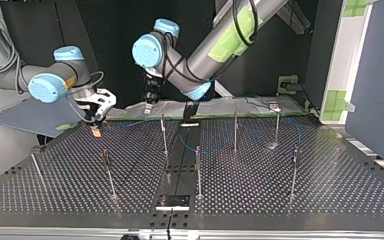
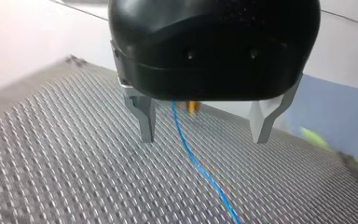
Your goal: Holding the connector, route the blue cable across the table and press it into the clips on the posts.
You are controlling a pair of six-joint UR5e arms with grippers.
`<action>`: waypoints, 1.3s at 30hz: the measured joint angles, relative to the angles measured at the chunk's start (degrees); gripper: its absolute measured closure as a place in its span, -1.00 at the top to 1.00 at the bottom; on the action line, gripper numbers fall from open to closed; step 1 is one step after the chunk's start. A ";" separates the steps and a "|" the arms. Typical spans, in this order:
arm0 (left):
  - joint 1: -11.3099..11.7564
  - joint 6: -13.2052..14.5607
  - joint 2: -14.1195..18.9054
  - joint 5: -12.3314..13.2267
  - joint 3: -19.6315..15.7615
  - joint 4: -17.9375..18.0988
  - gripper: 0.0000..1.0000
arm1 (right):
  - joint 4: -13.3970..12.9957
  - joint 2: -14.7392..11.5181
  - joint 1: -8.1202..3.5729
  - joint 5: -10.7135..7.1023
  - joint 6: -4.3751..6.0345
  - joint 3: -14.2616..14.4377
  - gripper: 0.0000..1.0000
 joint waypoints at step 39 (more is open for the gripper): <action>-1.78 -4.24 -12.81 -7.13 17.37 1.34 1.00 | 0.21 -3.42 0.06 -1.06 0.25 0.60 -1.00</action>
